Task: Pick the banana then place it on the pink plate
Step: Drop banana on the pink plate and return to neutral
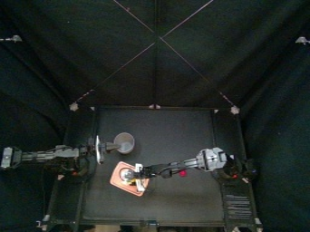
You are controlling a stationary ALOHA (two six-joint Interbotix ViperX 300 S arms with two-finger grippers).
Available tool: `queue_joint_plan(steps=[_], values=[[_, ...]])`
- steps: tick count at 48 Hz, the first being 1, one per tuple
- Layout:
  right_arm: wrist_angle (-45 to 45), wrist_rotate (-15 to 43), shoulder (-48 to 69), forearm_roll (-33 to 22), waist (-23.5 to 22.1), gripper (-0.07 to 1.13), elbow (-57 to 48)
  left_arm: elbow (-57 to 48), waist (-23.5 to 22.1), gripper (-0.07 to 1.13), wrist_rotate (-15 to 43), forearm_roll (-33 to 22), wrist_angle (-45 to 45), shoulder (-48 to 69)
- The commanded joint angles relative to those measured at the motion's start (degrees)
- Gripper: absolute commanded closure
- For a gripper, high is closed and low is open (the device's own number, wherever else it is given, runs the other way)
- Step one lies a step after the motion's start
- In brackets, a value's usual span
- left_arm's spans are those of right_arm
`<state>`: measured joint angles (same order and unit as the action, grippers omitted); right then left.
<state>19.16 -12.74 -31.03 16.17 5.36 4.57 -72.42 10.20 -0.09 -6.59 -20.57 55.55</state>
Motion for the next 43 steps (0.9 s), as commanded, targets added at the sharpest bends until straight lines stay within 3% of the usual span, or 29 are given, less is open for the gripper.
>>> queue_joint_plan(steps=[1,9,17,31,43], values=[[2.11,0.09,1.05,-0.7,-0.26,0.35,2.37,0.44,0.18,1.06,-0.18,0.0,-0.26,-0.09],[2.02,0.0,1.32,-1.49,-0.44,0.19,2.9,-0.26,-0.09,1.06,-0.26,0.0,-0.26,-0.09],[-1.85,-0.26,2.64,-1.93,-0.35,0.17,1.76,-0.26,-0.35,1.06,-0.26,0.0,-0.26,-0.09],[-23.29,-0.18,12.48,-2.02,-0.26,0.17,-11.95,-0.44,-2.29,1.06,-0.18,0.0,-0.26,-0.09],[-41.13,-0.35,24.26,2.64,-0.44,0.17,-29.79,-0.18,-3.78,1.06,-0.09,0.09,-0.26,-0.09]])
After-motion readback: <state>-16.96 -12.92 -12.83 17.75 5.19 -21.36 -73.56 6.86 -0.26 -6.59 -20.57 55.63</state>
